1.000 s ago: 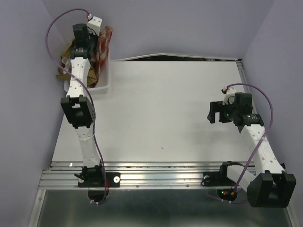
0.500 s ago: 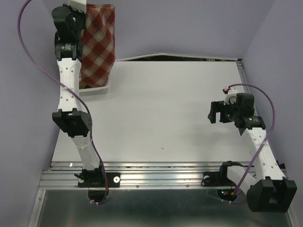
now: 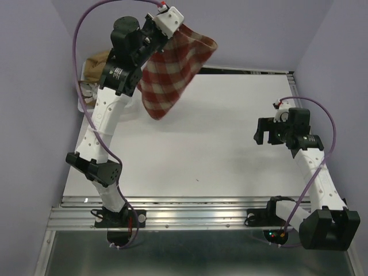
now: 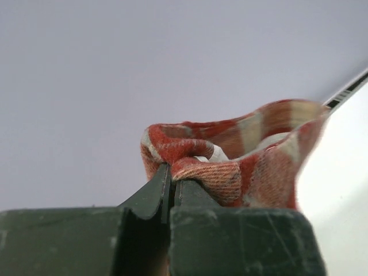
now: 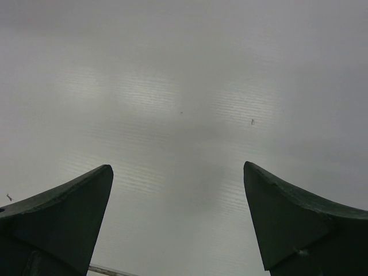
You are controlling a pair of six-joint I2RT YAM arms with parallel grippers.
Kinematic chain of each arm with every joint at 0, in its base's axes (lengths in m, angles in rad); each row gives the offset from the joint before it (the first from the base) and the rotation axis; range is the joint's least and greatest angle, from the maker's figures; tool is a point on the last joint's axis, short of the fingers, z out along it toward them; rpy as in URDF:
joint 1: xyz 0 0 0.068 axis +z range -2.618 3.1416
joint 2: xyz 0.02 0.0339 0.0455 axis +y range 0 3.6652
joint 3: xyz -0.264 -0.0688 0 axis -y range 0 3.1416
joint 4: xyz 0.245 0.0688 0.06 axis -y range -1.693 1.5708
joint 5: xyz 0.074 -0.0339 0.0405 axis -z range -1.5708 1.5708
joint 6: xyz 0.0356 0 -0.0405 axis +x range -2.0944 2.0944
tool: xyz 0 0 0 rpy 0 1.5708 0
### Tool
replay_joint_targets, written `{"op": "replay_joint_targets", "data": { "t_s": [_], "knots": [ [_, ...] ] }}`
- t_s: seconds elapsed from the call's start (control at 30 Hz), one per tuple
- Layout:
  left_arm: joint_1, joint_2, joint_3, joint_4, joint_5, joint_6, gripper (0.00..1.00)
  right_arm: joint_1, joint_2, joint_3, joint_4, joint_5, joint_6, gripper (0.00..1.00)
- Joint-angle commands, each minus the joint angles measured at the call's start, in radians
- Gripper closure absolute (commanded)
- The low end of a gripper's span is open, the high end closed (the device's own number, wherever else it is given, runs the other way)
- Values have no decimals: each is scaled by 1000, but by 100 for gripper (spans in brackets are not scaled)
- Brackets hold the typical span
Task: Fold and stack the skirts
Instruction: Move the skirt to the center of the board
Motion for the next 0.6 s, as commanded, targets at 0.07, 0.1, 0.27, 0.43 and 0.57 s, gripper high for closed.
{"op": "replay_joint_targets", "data": {
  "t_s": [0.07,0.1,0.27,0.43,0.57],
  "knots": [
    [-111,-15,28,20,-78,86,100,-64,58,127,10,33,40,0],
    [-118,-4,24,9,-66,81,100,-76,76,145,10,26,46,0],
    [-164,31,-80,1,-54,76,100,-141,119,173,4,0,53,0],
    [-205,226,13,-2,-248,72,100,-176,159,179,0,-33,64,0],
    [-211,376,154,119,-556,33,100,-185,170,179,-3,-45,64,0]
  ]
}}
